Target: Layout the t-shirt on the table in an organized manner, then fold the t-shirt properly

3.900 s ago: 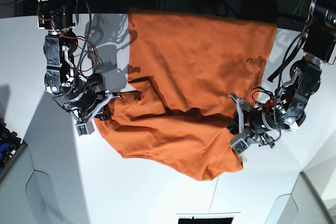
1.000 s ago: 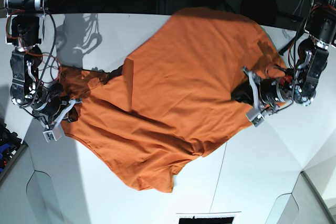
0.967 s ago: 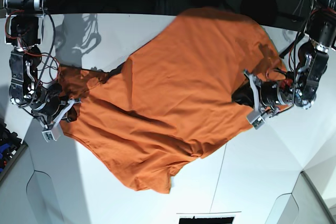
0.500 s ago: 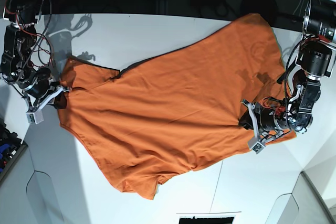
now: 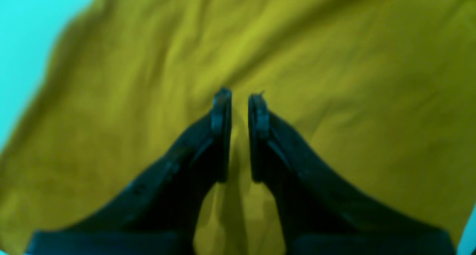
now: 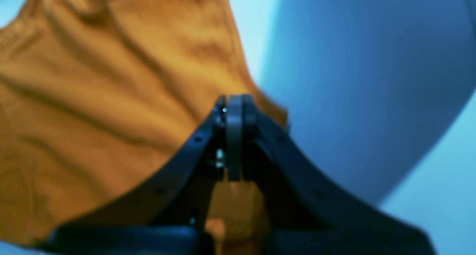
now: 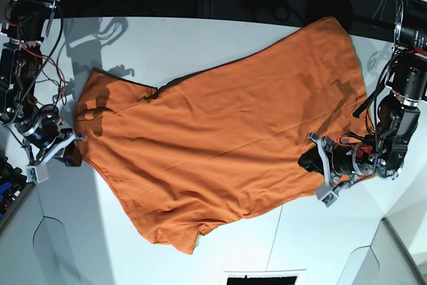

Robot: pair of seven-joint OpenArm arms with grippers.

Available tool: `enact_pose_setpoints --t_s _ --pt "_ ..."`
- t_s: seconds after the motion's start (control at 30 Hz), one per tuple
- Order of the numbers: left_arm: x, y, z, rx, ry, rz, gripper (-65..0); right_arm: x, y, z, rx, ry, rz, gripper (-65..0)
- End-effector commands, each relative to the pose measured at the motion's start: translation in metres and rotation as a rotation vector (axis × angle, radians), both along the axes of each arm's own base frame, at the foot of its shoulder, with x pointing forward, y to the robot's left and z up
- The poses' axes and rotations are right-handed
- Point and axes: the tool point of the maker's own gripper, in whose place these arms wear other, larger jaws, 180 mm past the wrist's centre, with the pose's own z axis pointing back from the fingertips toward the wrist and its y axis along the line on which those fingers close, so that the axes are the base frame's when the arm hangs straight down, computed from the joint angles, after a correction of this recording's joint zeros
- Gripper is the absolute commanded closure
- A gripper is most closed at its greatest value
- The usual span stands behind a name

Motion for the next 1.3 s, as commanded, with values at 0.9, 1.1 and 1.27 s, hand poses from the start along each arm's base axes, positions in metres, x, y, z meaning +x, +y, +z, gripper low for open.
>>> enact_pose_setpoints --t_s 0.9,1.1,1.27 --pt "-0.016 0.009 -0.013 0.029 0.029 -0.005 -11.5 -0.079 0.027 -0.068 -0.127 0.186 0.124 0.0" --pt "-0.016 0.009 -0.012 0.028 0.026 -0.005 -11.5 -0.080 0.027 -0.042 -0.147 0.110 0.113 0.0" --pt "-0.012 0.012 -0.008 0.025 0.011 0.000 -11.5 -0.047 0.018 -0.004 -0.144 -0.006 0.066 0.0"
